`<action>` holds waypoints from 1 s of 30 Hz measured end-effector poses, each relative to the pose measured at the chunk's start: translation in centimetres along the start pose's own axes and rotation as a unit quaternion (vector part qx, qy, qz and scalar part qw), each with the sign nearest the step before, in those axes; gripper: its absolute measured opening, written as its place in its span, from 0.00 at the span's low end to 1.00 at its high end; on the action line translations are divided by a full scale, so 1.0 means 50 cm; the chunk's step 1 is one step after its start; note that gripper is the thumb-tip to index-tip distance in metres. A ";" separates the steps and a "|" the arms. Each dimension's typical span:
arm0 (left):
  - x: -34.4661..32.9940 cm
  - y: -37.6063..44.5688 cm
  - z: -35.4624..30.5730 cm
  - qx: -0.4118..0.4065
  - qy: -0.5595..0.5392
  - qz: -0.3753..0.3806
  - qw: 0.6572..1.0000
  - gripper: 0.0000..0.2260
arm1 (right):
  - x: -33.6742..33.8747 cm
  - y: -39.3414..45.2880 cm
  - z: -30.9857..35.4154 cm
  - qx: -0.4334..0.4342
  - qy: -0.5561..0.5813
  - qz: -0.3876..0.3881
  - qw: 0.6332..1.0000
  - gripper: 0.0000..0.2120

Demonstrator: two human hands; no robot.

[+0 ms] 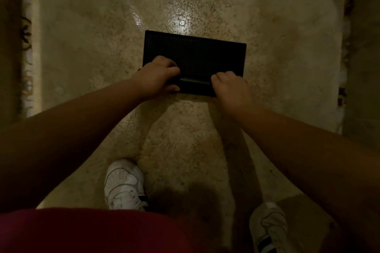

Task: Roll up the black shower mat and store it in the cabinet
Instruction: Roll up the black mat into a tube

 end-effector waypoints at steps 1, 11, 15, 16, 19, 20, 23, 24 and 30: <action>0.002 -0.003 -0.002 -0.002 0.028 -0.015 0.999 0.21 | 0.000 0.002 0.006 0.004 -0.027 0.004 1.000 0.17; 0.003 -0.035 -0.036 0.012 0.163 0.004 0.986 0.33 | -0.002 0.024 -0.014 0.001 0.030 0.093 0.995 0.19; -0.017 -0.064 -0.057 0.011 0.180 0.001 0.984 0.19 | -0.027 0.012 0.000 0.046 0.024 0.143 0.988 0.21; -0.020 -0.070 -0.056 0.013 0.175 0.004 0.984 0.19 | -0.036 0.010 0.000 0.042 0.034 0.161 0.985 0.23; -0.027 -0.069 -0.050 0.025 0.158 0.020 0.987 0.22 | -0.053 0.015 -0.015 0.013 0.079 0.217 0.973 0.29; -0.028 -0.065 -0.048 0.029 0.152 0.024 0.988 0.23 | -0.051 0.011 -0.017 0.015 0.085 0.216 0.973 0.31; -0.027 -0.059 -0.044 0.033 0.137 0.027 0.990 0.24 | -0.027 -0.033 -0.012 0.022 0.126 0.094 0.987 0.34; -0.028 -0.059 -0.043 0.033 0.131 0.028 0.991 0.24 | -0.020 -0.059 -0.007 0.017 0.132 0.040 0.990 0.33; -0.035 -0.038 -0.019 0.038 0.059 0.027 0.997 0.26 | -0.022 -0.061 -0.007 -0.025 0.135 -0.032 0.990 0.28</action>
Point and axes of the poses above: each hand's wrist, its own y-axis towards the middle knuckle, its own x-axis out of the back of the hand, z = x × y, the point moved 9 cm from there along y, towards the middle knuckle, and after that the axes turned 3 degrees about -z, right-handed, at the moved point
